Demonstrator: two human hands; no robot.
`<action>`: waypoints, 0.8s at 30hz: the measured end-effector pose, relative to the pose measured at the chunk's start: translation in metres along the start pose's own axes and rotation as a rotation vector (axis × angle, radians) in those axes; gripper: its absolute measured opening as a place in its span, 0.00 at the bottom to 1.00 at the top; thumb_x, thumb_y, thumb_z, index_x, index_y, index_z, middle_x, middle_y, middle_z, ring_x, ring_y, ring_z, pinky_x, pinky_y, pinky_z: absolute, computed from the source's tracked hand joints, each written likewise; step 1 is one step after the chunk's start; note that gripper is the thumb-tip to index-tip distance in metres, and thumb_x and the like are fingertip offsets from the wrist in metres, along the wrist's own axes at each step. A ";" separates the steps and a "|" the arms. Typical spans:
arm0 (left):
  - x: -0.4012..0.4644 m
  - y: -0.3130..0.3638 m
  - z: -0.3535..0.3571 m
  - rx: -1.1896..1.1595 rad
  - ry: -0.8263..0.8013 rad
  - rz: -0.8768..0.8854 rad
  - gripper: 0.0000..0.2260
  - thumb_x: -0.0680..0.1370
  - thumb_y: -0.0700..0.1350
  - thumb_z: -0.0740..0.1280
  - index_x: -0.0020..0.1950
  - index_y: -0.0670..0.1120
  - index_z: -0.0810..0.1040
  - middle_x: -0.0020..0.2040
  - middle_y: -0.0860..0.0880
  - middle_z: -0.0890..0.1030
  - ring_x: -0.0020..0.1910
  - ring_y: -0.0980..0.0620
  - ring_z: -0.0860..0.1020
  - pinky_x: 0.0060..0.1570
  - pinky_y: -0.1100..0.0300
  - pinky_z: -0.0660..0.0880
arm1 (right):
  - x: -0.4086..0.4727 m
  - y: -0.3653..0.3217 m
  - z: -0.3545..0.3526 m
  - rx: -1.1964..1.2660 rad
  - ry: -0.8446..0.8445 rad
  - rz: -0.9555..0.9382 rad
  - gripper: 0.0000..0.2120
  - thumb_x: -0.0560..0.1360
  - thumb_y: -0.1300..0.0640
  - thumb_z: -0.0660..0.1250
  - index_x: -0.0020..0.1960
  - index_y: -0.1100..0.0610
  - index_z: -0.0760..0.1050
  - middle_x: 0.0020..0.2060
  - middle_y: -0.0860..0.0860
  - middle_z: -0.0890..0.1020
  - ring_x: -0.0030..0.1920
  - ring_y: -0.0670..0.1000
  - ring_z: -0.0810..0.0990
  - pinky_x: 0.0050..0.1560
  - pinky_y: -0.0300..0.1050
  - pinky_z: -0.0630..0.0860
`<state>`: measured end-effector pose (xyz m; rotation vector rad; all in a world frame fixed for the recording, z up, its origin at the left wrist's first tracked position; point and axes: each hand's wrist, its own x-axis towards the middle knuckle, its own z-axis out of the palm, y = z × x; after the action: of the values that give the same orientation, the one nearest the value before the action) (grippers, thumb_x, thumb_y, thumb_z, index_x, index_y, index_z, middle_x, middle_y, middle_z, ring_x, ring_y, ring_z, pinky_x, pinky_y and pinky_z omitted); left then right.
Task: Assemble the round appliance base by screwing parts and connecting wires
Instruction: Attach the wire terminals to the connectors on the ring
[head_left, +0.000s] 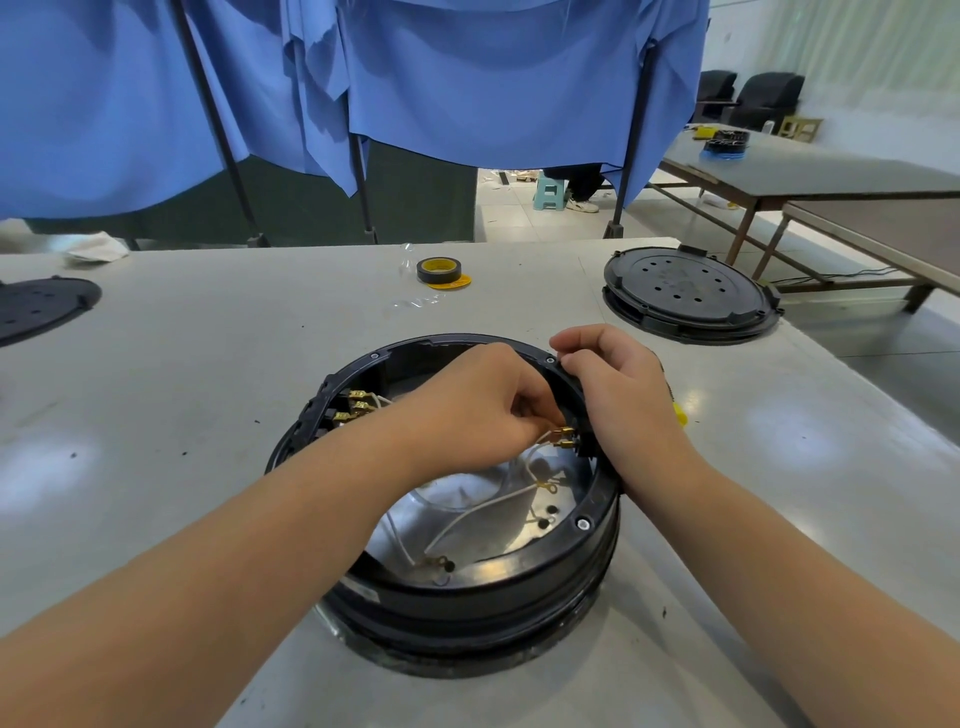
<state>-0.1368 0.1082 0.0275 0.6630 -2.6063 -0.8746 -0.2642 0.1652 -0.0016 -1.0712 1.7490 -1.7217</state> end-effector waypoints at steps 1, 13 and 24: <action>0.000 0.000 0.000 -0.007 0.000 -0.002 0.09 0.73 0.34 0.69 0.46 0.44 0.86 0.40 0.51 0.85 0.39 0.57 0.81 0.45 0.60 0.77 | 0.000 0.000 0.000 -0.003 0.001 -0.001 0.11 0.75 0.64 0.61 0.44 0.50 0.79 0.34 0.47 0.81 0.35 0.45 0.78 0.39 0.44 0.76; 0.001 0.000 0.000 -0.045 -0.013 -0.036 0.08 0.74 0.34 0.69 0.47 0.43 0.86 0.38 0.51 0.85 0.35 0.60 0.79 0.40 0.67 0.75 | 0.001 0.000 0.000 0.015 -0.004 0.003 0.11 0.75 0.65 0.61 0.44 0.51 0.79 0.35 0.49 0.81 0.35 0.44 0.79 0.38 0.42 0.77; 0.002 -0.001 0.000 0.009 -0.013 -0.030 0.08 0.73 0.36 0.69 0.45 0.46 0.86 0.31 0.58 0.80 0.31 0.66 0.76 0.33 0.76 0.69 | 0.001 0.001 0.000 0.020 -0.010 -0.022 0.11 0.75 0.66 0.61 0.44 0.52 0.78 0.37 0.49 0.82 0.38 0.46 0.79 0.41 0.44 0.77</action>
<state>-0.1382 0.1063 0.0275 0.7024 -2.6201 -0.8791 -0.2650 0.1649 -0.0021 -1.0924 1.7162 -1.7399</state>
